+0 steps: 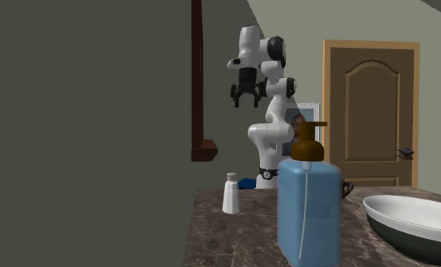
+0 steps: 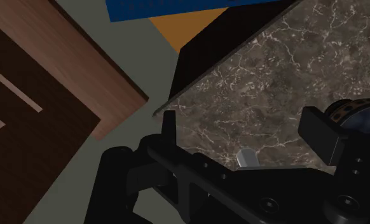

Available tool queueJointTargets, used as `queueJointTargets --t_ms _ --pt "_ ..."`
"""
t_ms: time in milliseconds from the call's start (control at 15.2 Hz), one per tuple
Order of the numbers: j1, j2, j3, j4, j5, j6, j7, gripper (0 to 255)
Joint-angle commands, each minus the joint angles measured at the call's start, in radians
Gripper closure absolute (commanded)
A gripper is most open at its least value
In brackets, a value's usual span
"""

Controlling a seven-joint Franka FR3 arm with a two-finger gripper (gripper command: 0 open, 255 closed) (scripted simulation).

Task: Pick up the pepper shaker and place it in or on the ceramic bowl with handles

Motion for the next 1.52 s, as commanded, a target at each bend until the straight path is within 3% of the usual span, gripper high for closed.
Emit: queueJointTargets --t_ms 0,726,1452 --pt "0.000 0.000 0.000 0.000 0.000 0.000 0.000 0" --pt "-0.009 0.335 0.099 0.027 0.027 0.299 0.196 0" --pt "-0.019 0.748 0.162 0.229 -0.031 0.493 0.395 0"
